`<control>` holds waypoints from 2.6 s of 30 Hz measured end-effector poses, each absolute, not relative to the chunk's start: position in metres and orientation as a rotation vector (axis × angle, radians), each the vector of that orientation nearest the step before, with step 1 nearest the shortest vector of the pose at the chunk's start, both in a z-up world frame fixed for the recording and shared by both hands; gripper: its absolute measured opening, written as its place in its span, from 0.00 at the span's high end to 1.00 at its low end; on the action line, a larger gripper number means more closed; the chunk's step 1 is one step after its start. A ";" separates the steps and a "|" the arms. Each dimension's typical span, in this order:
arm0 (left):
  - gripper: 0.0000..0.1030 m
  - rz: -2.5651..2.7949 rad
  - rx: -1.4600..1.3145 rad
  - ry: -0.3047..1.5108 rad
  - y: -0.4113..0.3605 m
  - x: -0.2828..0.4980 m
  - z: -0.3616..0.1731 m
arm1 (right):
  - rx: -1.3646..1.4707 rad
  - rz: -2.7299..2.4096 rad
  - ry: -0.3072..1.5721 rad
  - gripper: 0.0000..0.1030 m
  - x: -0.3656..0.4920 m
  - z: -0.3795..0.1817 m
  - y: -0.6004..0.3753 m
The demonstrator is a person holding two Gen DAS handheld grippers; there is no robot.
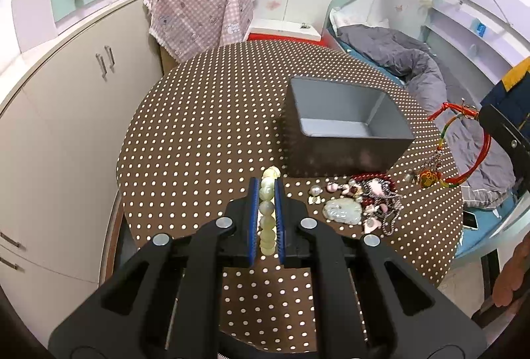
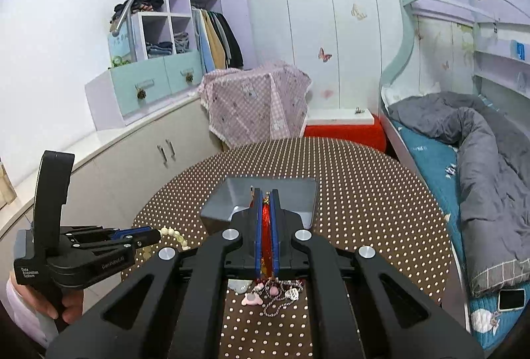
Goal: Organize jewelry
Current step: 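Lift the bead bracelet into the box with left tool while right carries red cord, then open both tools over the box and withdraw them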
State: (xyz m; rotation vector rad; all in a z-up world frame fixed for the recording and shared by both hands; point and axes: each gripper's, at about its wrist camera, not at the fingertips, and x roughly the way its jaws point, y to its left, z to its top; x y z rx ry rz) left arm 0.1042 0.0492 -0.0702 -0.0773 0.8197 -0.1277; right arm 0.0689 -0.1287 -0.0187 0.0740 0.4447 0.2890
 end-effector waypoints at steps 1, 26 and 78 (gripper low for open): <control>0.91 -0.131 -0.075 0.813 0.048 0.104 -0.068 | 0.071 0.290 0.439 0.97 0.069 -0.017 -0.128; 0.91 -0.210 -0.053 0.716 0.014 0.152 -0.035 | 0.089 0.277 0.378 0.97 0.113 0.000 -0.138; 0.45 -0.161 -0.065 0.773 0.026 0.159 -0.050 | 0.101 0.190 0.526 0.30 0.122 -0.031 -0.142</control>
